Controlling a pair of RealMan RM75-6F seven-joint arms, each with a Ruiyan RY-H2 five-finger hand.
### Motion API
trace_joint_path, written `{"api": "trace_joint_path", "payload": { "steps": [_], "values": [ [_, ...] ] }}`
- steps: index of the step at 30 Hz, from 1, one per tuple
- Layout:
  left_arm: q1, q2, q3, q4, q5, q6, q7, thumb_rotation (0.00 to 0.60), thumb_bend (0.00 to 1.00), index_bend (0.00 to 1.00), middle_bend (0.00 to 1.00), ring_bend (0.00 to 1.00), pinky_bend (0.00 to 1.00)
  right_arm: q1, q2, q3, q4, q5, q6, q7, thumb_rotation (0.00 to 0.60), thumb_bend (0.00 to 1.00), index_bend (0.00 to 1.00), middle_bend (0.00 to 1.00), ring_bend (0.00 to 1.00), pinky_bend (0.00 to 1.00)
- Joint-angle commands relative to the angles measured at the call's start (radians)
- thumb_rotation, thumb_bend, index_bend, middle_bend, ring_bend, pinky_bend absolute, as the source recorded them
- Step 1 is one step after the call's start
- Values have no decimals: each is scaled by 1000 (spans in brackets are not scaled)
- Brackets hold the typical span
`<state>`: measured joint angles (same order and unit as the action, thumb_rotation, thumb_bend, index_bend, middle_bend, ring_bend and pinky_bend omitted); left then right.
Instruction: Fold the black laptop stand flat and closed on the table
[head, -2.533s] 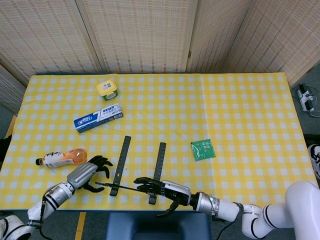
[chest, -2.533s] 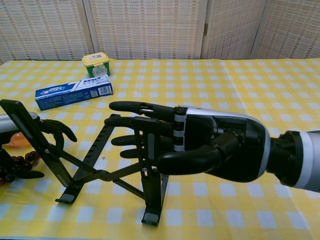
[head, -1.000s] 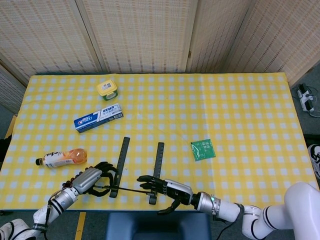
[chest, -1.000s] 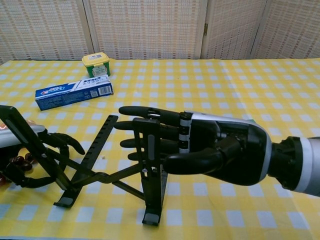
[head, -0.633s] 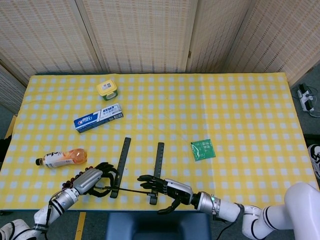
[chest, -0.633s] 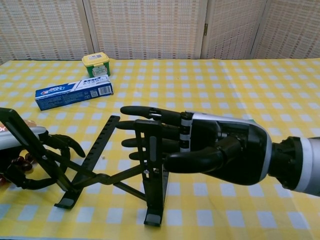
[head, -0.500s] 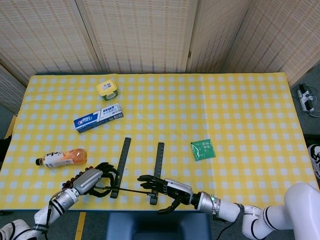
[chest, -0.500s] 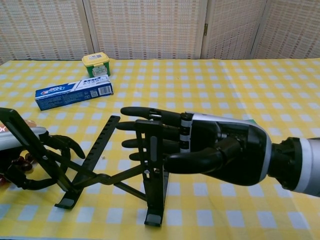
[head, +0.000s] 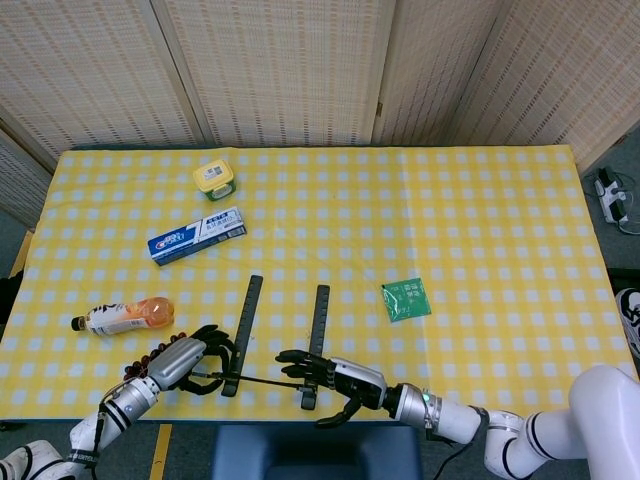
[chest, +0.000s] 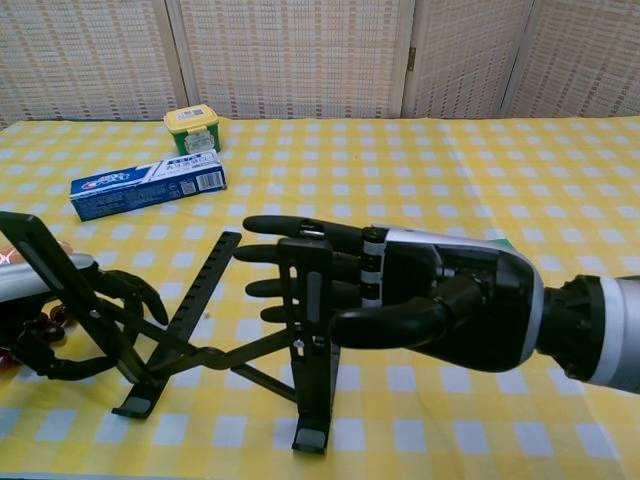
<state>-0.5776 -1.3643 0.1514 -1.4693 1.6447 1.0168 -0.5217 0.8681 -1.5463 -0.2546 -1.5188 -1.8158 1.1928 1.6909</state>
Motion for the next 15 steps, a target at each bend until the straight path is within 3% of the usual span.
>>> {"api": "trace_joint_path", "payload": {
  "steps": [1,4,10,15],
  "values": [
    [2,-1,-1,0,-1,2,2,600,588,545,317,156,60,0,1,0,1,-1,0,-1,600,232,7,44,46,0],
    [5,-6,-6,1,-5,9,1,600,560,416,300,141,59,-1,2,0,2,0,1,-2,600,232,7,44,46,0],
    [6,-6,-13,6,-6,17,3,600,528,314,241,97,50,-5,2,5,7,8,-3,-23,600,231,8,44,46,0],
    [0,32,-7,-29,-8,1,21,600,484,132,142,14,6,-12,1,16,8,27,-13,-65,600,232,8,44,46,0]
  ]
}}
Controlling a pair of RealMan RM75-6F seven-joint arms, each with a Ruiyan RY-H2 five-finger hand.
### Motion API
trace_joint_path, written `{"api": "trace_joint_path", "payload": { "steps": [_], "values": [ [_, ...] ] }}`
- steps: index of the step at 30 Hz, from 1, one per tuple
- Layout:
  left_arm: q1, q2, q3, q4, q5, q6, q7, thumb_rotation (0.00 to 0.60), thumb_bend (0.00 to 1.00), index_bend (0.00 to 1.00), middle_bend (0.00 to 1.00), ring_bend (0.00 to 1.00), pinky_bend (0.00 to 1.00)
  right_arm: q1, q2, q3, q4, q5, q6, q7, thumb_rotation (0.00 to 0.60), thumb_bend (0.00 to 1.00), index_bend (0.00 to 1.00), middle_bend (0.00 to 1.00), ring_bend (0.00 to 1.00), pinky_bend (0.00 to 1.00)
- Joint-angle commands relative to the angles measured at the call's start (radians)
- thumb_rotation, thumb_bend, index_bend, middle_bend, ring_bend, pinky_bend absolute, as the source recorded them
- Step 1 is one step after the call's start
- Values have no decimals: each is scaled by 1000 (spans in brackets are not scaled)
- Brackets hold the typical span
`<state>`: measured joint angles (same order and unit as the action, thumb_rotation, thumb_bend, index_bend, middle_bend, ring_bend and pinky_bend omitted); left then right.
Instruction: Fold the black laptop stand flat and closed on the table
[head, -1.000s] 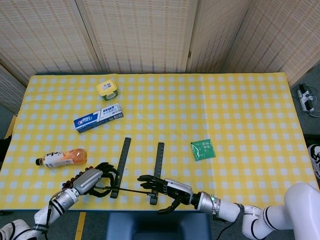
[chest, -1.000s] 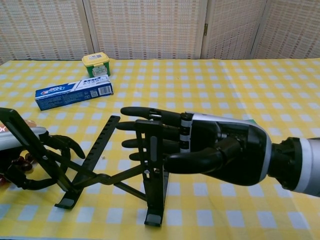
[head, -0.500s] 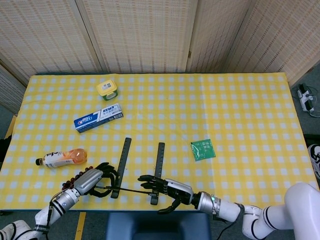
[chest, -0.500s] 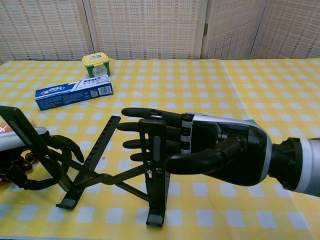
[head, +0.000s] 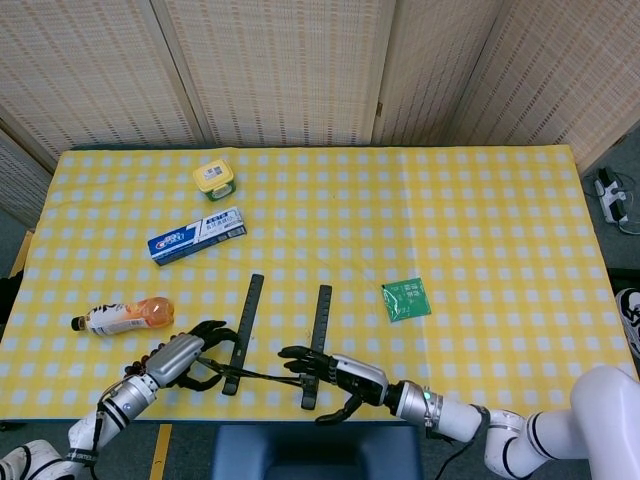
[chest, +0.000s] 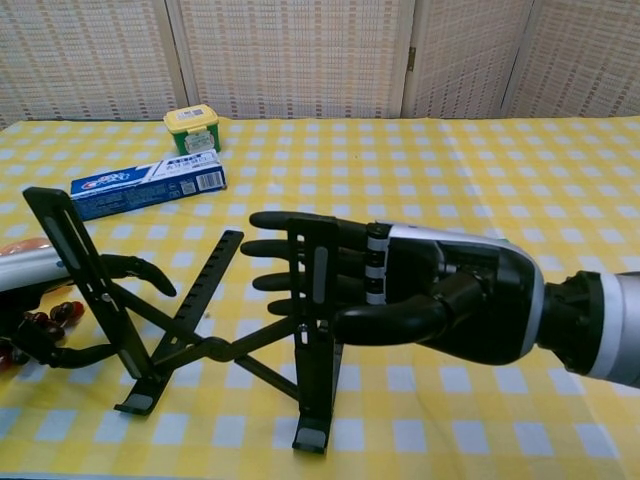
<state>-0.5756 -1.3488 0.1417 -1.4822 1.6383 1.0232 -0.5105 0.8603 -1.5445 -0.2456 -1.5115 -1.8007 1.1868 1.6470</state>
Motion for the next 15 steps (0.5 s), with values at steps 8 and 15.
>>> {"api": "trace_joint_path", "payload": {
  "steps": [8,15],
  "values": [
    [12,88,-1,-77,-16,19,45,600,449,43,83,0,0,-5,-5,53,-6,71,-50,-88,600,232,7,44,43,0],
    [30,129,-10,-105,-16,58,61,600,440,43,79,0,0,-4,-13,102,5,133,-95,-145,600,231,7,44,40,0]
  ]
}}
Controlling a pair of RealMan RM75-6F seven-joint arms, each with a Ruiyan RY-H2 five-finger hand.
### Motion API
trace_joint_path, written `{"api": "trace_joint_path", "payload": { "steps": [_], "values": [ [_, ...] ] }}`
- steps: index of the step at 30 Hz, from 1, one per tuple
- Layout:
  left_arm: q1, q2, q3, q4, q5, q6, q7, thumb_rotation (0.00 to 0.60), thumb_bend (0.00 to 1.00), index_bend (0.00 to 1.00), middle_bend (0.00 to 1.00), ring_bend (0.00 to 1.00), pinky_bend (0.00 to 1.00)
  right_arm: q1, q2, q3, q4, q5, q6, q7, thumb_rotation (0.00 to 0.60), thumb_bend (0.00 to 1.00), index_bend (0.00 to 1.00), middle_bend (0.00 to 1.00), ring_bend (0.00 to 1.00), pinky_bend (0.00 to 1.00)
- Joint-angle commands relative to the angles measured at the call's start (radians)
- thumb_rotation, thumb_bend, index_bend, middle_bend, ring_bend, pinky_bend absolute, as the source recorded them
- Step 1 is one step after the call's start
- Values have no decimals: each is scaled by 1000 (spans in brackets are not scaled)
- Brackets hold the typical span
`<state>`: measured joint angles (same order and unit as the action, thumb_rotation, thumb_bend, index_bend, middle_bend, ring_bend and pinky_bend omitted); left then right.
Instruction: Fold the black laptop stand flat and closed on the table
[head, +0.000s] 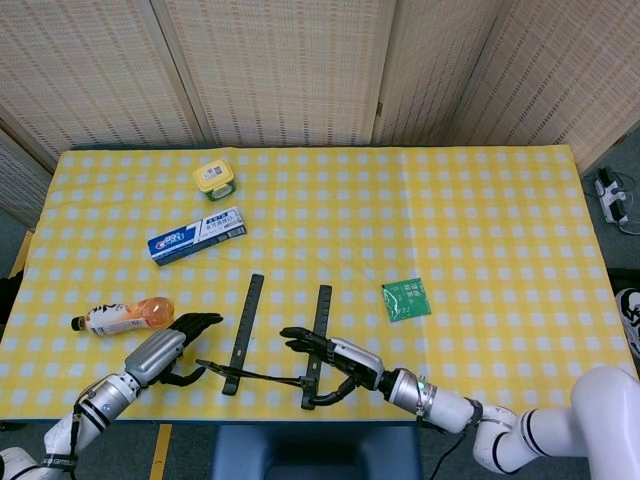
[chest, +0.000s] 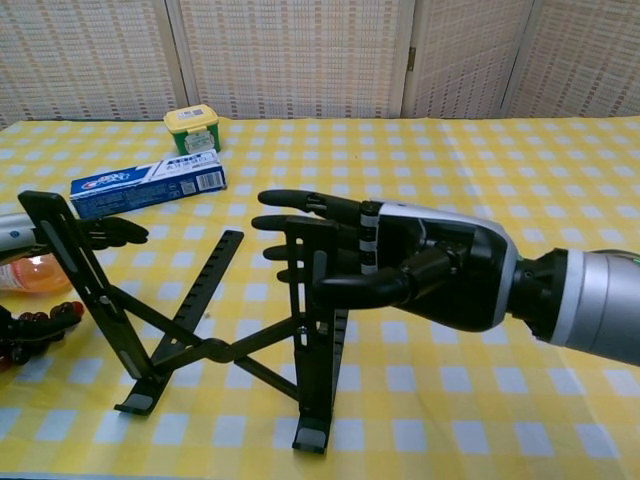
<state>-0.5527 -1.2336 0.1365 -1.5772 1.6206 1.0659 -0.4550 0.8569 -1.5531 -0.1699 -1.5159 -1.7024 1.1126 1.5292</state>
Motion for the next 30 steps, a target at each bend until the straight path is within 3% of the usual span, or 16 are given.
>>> {"api": "trace_joint_path", "payload": {
  "steps": [1,17,24,30],
  "values": [
    [8,18,-6,-12,3,18,7,600,440,43,79,0,0,-1,-5,34,11,46,-28,-37,600,232,7,44,39,0],
    [5,50,-38,-32,9,32,27,600,440,43,79,0,0,-25,20,196,45,239,-121,-177,600,232,0,21,37,0],
    [-12,71,-62,-37,-2,15,55,600,439,51,79,0,0,-85,61,248,46,297,-88,-219,600,232,0,2,30,0],
    [-40,79,-88,-38,-25,-25,83,600,439,60,79,0,0,-136,114,266,18,276,-30,-275,600,231,0,1,28,0]
  ]
}}
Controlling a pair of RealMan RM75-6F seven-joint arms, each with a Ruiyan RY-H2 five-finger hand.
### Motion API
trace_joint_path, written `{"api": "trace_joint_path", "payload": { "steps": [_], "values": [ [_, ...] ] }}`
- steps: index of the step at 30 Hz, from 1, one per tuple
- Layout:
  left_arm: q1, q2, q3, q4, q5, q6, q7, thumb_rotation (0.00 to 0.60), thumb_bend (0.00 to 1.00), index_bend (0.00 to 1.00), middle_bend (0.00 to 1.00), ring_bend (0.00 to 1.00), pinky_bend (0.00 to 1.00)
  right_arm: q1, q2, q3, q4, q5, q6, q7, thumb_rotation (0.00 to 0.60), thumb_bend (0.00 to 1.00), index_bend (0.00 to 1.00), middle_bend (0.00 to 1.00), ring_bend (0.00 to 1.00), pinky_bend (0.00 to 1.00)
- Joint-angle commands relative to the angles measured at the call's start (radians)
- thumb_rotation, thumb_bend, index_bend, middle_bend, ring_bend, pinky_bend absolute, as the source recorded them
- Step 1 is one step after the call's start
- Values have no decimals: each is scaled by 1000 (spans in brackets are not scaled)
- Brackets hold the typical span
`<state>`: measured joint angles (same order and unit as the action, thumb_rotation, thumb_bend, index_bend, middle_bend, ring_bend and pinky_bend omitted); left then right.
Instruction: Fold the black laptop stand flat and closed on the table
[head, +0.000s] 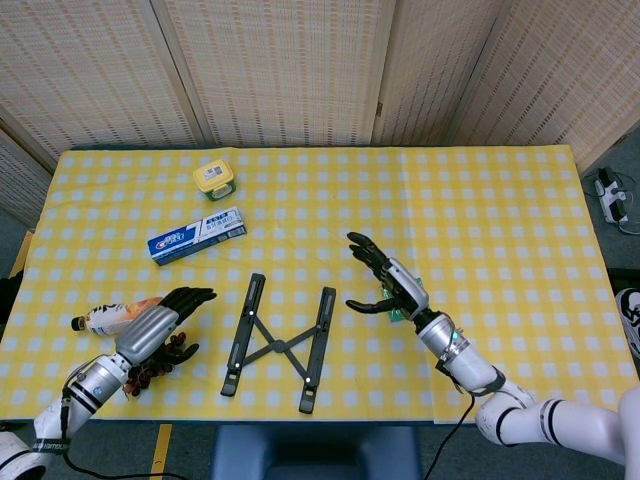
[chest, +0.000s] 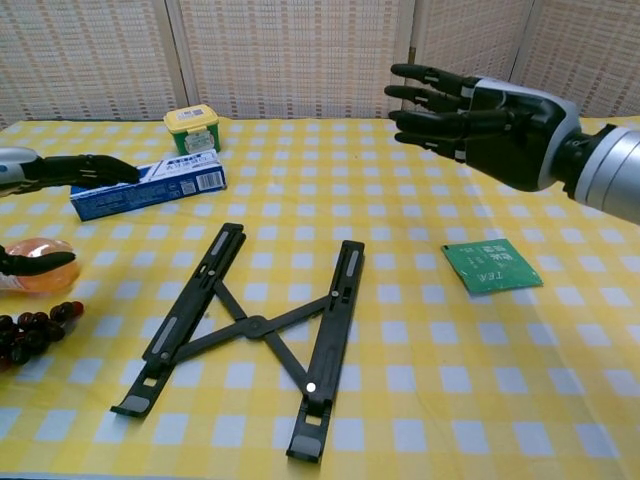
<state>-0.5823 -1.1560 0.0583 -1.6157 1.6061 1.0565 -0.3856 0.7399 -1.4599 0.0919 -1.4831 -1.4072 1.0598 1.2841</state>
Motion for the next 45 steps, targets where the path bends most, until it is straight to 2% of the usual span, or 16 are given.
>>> {"api": "trace_joint_path", "payload": {
  "steps": [1,5,11,15,17,22,28,30,37,45],
  "values": [
    [-16,0,-14,2,-16,-25,21,600,439,62,79,0,0,-25,28,0,-22,-34,32,-42,600,232,0,1,28,0],
    [-43,-26,-40,28,-33,-55,77,600,439,82,79,0,0,-37,68,-28,-42,-124,67,-137,600,232,0,3,27,0],
    [-114,-96,-82,101,-61,-140,234,600,437,95,79,0,0,-49,109,-99,-76,-267,96,-459,600,232,0,30,45,0],
    [-157,-166,-110,173,-86,-181,337,600,403,97,79,0,0,-58,135,-136,-105,-315,81,-658,600,232,0,108,124,0],
    [-177,-206,-121,219,-98,-197,395,600,357,92,79,0,0,-59,145,-147,-121,-325,64,-747,600,231,17,161,167,27],
    [-210,-303,-136,332,-119,-212,510,600,256,56,66,0,0,-68,128,-143,-123,-320,39,-973,600,231,180,343,322,217],
    [-221,-385,-135,438,-132,-206,581,600,226,5,29,0,0,-82,60,-138,-75,-339,57,-1117,600,231,363,515,498,435],
    [-223,-406,-132,465,-140,-210,591,600,216,0,11,0,0,-85,31,-140,-46,-351,60,-1164,600,230,386,546,525,465],
    [-228,-462,-129,523,-149,-204,605,600,207,0,2,0,0,-85,-61,-147,46,-391,65,-1289,600,230,415,632,632,563],
    [-227,-491,-121,564,-152,-197,600,600,206,0,1,0,0,-80,-143,-165,130,-422,61,-1358,600,229,429,695,676,618]
  ]
}}
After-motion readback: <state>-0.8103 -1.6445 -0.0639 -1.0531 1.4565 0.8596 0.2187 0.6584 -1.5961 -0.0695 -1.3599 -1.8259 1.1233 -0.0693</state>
